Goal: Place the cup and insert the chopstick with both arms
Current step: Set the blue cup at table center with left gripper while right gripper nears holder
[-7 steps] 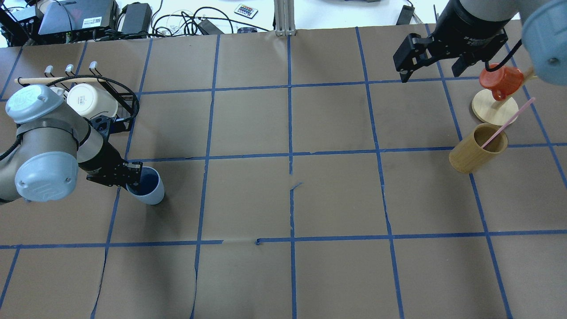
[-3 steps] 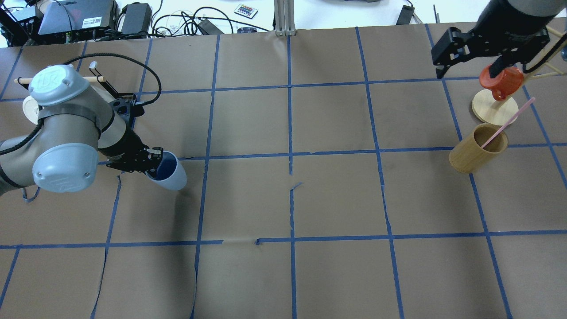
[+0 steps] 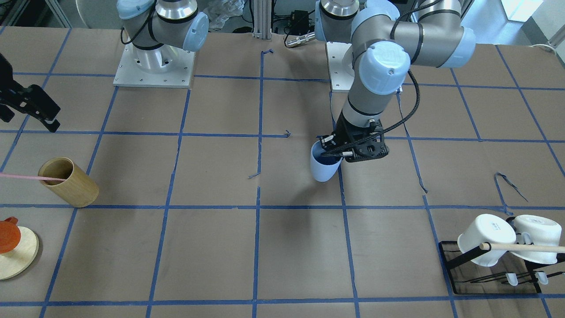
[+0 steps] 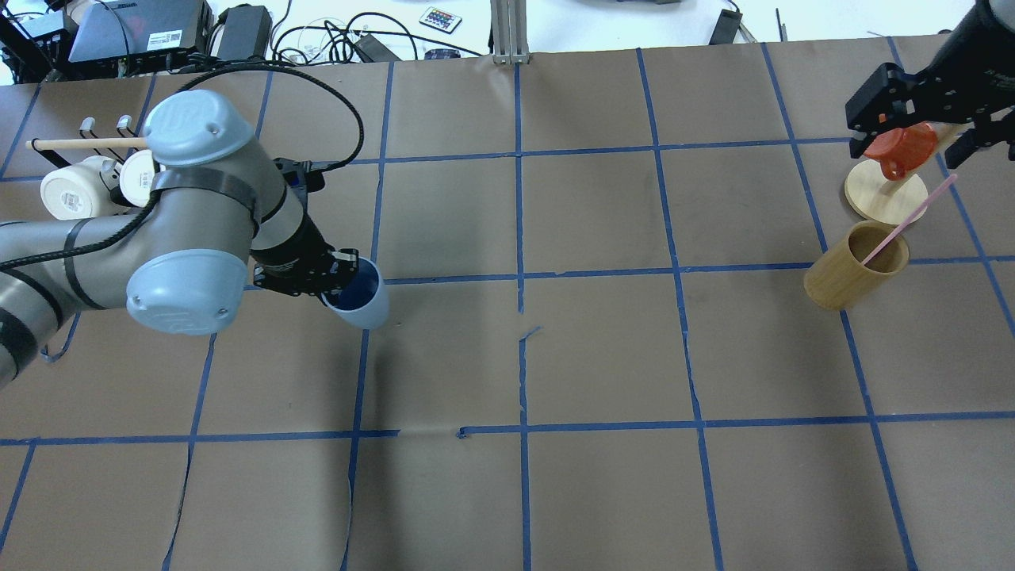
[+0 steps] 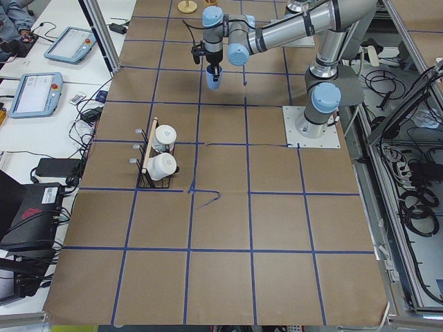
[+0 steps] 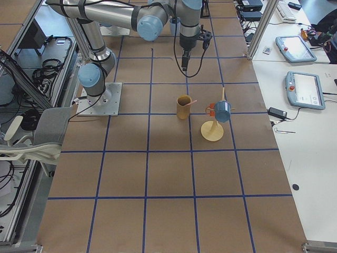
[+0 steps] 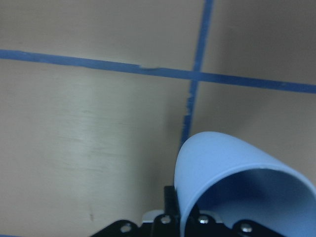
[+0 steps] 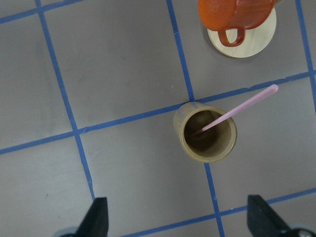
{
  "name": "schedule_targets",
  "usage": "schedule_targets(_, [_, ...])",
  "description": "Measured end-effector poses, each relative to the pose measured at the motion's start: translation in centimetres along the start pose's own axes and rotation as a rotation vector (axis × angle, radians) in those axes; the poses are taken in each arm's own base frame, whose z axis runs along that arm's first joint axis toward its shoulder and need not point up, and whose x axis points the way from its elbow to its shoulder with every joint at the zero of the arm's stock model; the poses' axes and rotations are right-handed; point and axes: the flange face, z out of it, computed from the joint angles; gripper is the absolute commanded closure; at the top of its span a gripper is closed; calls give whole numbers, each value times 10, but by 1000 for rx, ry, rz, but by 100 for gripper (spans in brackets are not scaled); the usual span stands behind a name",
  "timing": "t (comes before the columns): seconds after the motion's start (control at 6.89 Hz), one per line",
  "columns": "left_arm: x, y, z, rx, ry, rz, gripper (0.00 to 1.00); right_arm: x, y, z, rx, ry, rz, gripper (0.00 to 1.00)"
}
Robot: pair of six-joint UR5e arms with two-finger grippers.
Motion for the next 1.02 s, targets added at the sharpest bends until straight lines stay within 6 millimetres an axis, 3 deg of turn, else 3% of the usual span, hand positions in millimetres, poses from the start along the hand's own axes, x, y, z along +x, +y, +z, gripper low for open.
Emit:
schedule_targets(0.29, [53, -1, 0, 63, 41, -47, 100, 14, -13, 30, 42, 18, 64, 0])
schedule_targets(0.73, [107, -21, 30, 135, 94, -65, 100, 77, -5, 100, 115, 46, 134, 0])
schedule_targets(1.02, [142, -31, 38, 151, 108, -81, 100, 85, 1, 122, 163, 55, 131, 15])
